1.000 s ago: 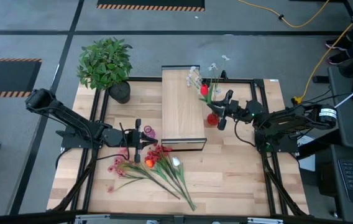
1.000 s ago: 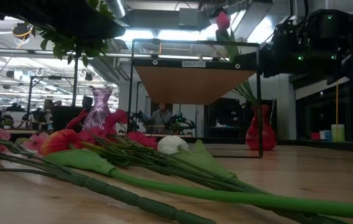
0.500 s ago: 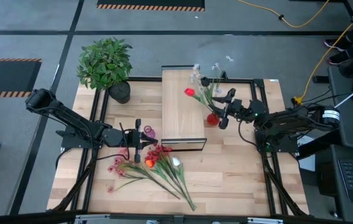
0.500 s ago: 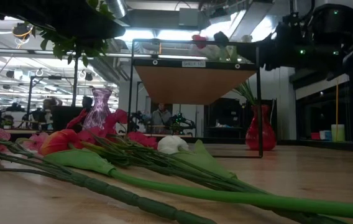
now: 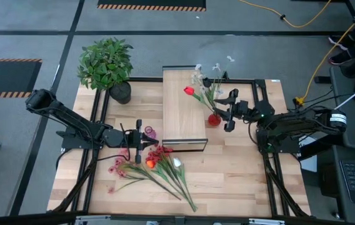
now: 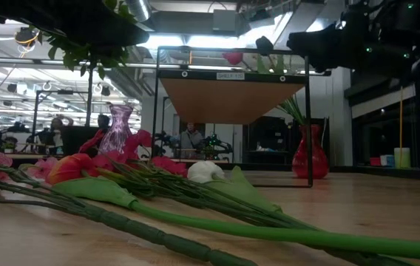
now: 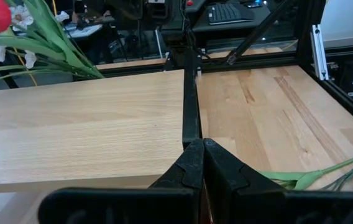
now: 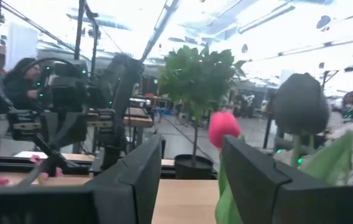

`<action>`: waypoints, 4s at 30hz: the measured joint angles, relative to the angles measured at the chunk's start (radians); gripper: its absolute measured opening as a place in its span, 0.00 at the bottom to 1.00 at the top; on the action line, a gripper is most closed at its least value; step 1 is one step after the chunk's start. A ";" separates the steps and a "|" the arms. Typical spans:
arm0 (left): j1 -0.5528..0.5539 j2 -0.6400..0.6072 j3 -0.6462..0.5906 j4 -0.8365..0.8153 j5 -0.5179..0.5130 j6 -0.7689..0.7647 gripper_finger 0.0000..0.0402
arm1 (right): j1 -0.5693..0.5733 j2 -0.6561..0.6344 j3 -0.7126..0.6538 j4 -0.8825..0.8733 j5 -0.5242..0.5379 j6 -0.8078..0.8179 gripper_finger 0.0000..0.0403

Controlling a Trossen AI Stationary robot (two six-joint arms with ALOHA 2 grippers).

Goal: Pick and place flowers into a vace then onto a shelf
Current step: Put the pink flowers into the violet vase

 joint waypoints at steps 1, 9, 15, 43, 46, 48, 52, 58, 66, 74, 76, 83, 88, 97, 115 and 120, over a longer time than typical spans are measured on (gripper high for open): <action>0.000 0.000 0.000 0.000 0.000 0.000 0.01 | 0.005 -0.003 0.013 -0.031 0.000 0.009 0.42; 0.000 0.000 0.000 0.000 -0.001 0.000 0.01 | 0.056 -0.045 0.208 -0.414 0.000 -0.041 0.22; 0.000 0.000 0.000 0.000 -0.001 0.000 0.01 | 0.106 -0.140 0.318 -0.587 0.000 -0.067 0.03; -0.063 0.021 0.172 -0.487 -0.033 -0.304 0.01 | 0.732 -0.253 0.474 -1.331 0.548 0.079 0.00; -0.114 0.069 0.273 -0.615 -0.095 -0.346 0.01 | 0.780 -0.233 0.433 -1.282 0.561 0.107 0.01; -0.147 0.112 0.333 -0.702 -0.122 -0.392 0.01 | 0.805 -0.216 0.394 -1.234 0.560 0.118 0.01; -0.200 0.221 0.464 -0.868 -0.142 -0.566 0.01 | 0.840 -0.201 0.329 -1.155 0.562 0.122 0.00; -0.246 0.397 0.668 -1.114 -0.105 -0.879 0.01 | 0.864 -0.202 0.273 -1.096 0.562 0.127 0.01; -0.271 0.601 0.886 -1.256 0.124 -1.309 0.01 | 0.926 -0.202 0.223 -1.088 0.556 0.148 0.02; -0.285 0.729 1.003 -1.257 0.239 -1.592 0.01 | 1.004 -0.202 0.193 -1.093 0.554 0.135 0.02; -0.289 0.746 1.004 -1.258 0.237 -1.715 0.01 | 1.014 -0.202 0.186 -1.090 0.555 0.122 0.02; -0.290 0.803 1.004 -1.257 0.241 -2.002 0.01 | 1.023 -0.202 0.137 -1.090 0.555 0.103 0.02; -0.290 0.837 1.004 -1.256 0.219 -2.105 0.01 | 1.023 -0.202 0.100 -1.056 0.556 0.091 0.02; -0.290 0.852 1.003 -1.289 0.209 -2.190 0.11 | 1.023 -0.202 0.040 -0.992 0.552 0.091 0.02; -0.258 0.902 1.003 -1.305 0.193 -2.369 0.41 | 1.023 -0.202 0.014 -0.960 0.548 0.091 0.02; -0.245 0.938 1.003 -1.304 0.235 -2.374 0.41 | 1.023 -0.202 0.014 -0.968 0.541 0.094 0.02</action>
